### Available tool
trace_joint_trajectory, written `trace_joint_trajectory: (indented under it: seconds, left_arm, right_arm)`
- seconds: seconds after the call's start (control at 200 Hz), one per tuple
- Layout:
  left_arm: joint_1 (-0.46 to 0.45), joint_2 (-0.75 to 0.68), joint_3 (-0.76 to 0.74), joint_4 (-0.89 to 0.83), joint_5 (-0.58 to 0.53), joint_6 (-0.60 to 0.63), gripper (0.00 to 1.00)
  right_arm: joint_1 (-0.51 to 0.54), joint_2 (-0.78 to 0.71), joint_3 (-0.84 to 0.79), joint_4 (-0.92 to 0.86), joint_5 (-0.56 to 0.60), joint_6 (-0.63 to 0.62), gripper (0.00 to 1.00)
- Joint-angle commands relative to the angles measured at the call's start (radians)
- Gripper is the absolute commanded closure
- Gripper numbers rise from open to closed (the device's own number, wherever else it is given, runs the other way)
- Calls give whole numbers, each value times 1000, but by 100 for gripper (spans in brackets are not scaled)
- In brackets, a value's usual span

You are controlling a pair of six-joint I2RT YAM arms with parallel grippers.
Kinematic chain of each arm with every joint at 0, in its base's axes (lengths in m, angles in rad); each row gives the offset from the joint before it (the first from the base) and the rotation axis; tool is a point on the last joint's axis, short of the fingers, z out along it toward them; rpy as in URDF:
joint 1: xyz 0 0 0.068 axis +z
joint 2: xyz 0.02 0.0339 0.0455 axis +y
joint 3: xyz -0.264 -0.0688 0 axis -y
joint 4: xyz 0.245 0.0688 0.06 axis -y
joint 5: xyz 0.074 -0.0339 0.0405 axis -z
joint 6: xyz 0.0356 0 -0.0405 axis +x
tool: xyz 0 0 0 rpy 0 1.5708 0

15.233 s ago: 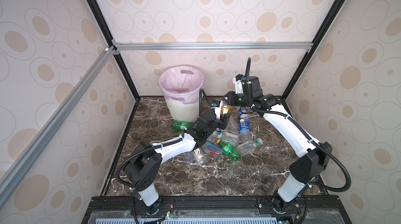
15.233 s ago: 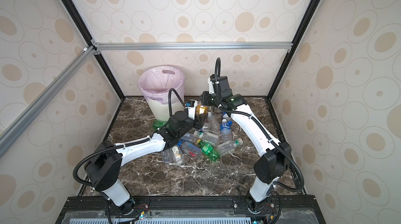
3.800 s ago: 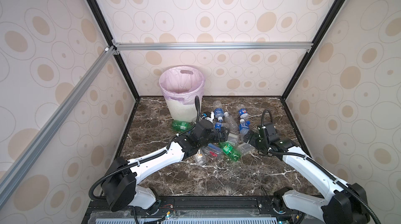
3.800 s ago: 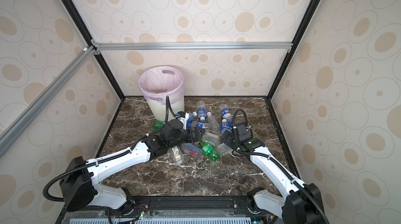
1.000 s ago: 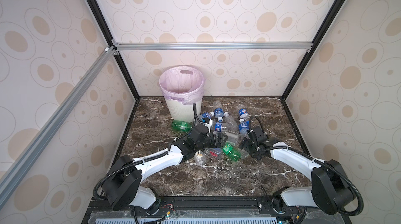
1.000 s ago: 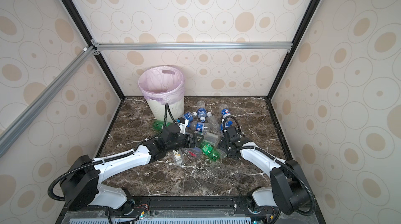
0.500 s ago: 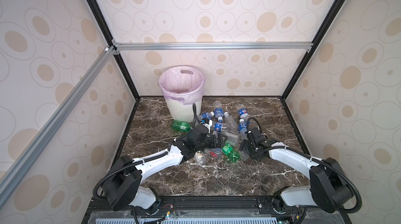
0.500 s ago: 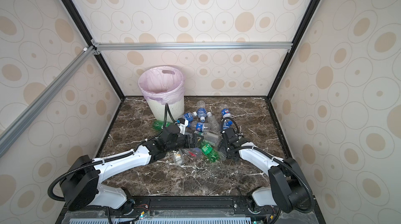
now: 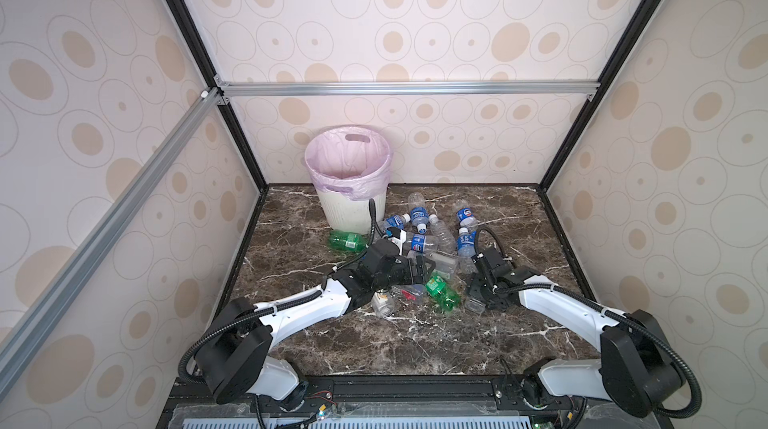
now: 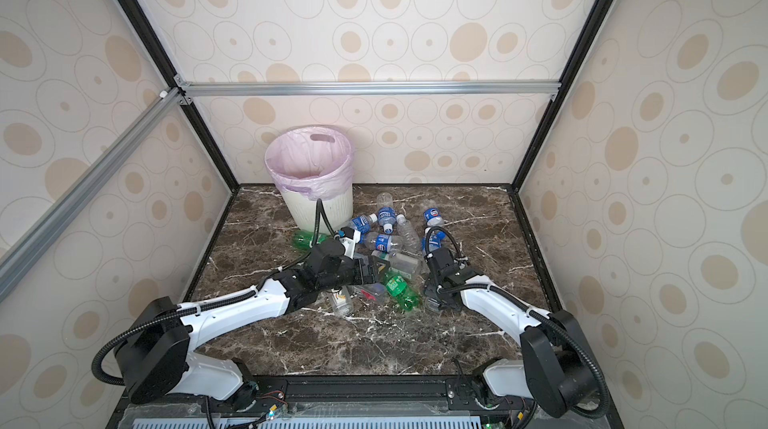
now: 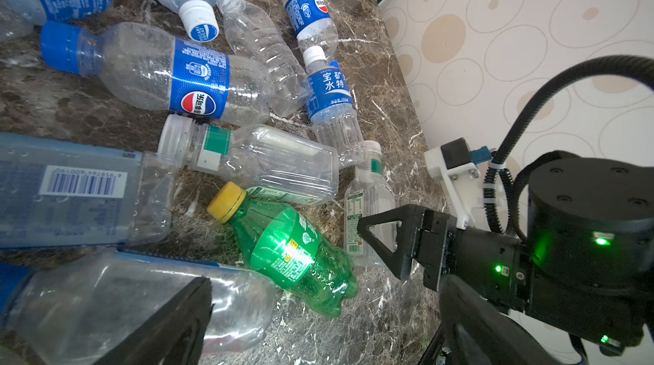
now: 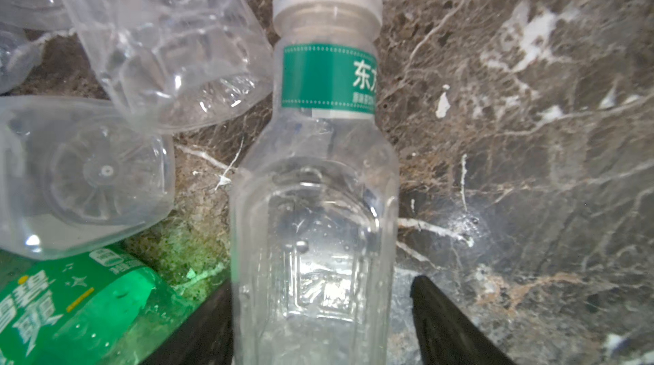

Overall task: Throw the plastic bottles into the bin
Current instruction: 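Lift the green-label bottle with right gripper toward the left gripper, then close left gripper on the white cap while right gripper holds the bottle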

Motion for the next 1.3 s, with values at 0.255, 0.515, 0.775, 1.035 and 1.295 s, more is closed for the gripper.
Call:
trace_joint_trajectory:
  seconds: [0.255, 0.515, 0.775, 1.035, 1.295]
  left_arm:
    - [12, -42, 16, -6, -8, -24, 1]
    - [36, -45, 75, -63, 0, 0, 1]
    - [91, -48, 138, -100, 48, 24, 1]
    - [189, -29, 231, -153, 194, 39, 1]
    - [238, -4, 309, -155, 320, 16, 1]
  right_arm:
    - [3, 40, 0, -21, -55, -38, 37]
    - [4, -47, 69, -123, -72, -113, 43]
    - [26, -97, 183, -151, -114, -227, 44]
    - [112, -105, 261, 26, -199, -392, 44]
    - [200, -59, 344, 152, -281, -524, 44]
